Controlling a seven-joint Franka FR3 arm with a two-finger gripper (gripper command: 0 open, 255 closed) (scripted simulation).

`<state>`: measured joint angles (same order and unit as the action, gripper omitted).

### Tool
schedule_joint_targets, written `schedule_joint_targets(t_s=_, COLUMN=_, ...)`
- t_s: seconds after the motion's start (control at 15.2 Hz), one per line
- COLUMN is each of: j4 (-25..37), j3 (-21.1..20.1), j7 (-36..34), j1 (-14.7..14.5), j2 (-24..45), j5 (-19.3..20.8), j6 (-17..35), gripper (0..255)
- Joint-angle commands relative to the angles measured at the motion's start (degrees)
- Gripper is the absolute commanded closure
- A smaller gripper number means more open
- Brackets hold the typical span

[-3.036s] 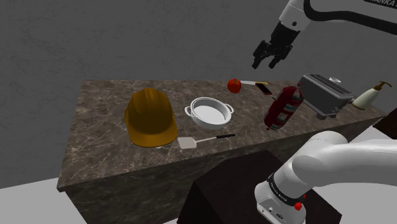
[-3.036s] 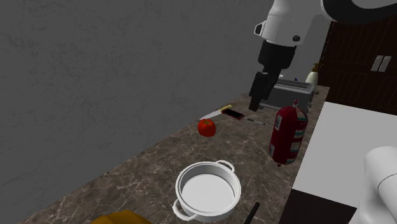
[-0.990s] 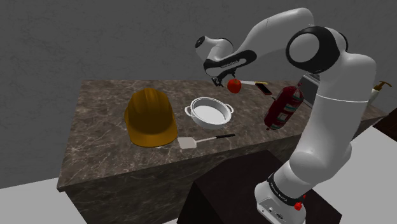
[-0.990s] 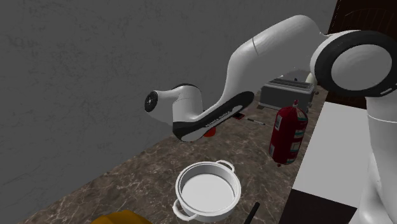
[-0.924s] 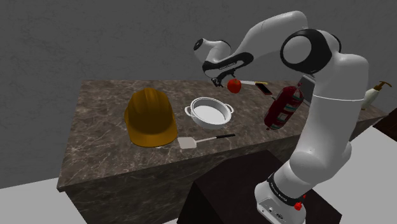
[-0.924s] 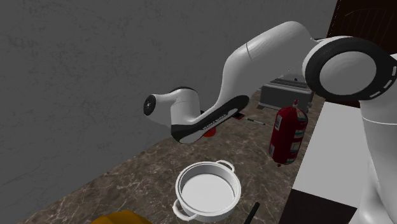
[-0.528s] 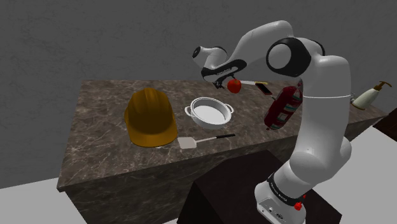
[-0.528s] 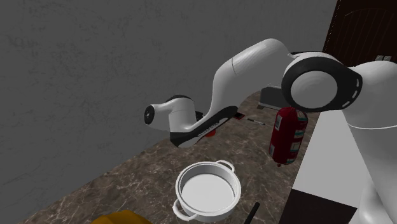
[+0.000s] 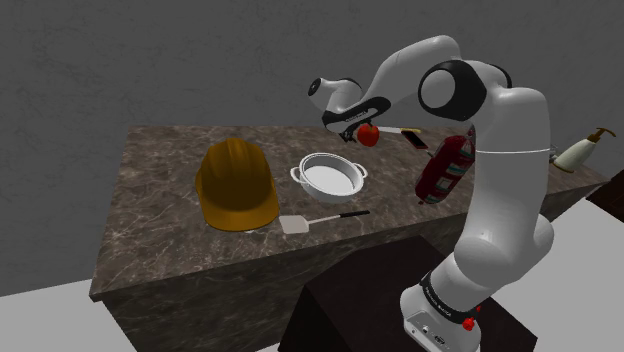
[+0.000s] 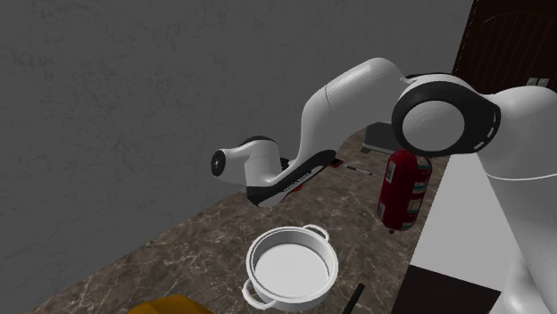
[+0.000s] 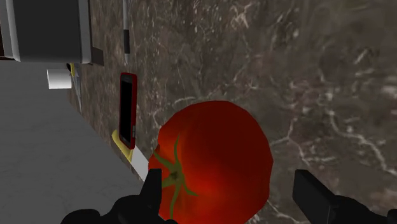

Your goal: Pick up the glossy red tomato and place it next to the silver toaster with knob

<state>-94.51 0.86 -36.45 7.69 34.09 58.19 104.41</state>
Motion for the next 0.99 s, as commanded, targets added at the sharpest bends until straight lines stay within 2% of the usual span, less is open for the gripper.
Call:
schedule_joint_targets(t_s=0.0, j4=0.0, j3=0.0, j7=0.0, j1=0.0, j2=0.0, j5=0.0, j6=0.1, gripper=0)
schedule_joint_targets(t_s=0.2, j4=0.0, j3=0.0, j7=0.0, j1=0.0, j2=0.0, j5=0.0, j6=0.0, gripper=0)
schedule_joint_targets(t_s=0.26, j4=0.0, j3=0.0, j7=0.0, j1=0.0, j2=0.0, j5=0.0, j6=0.0, gripper=255)
schedule_joint_targets(t_s=0.92, j4=0.0, j3=0.0, j7=0.4, j1=0.0, j2=-0.5, j5=-0.1, j6=-0.2, gripper=255)
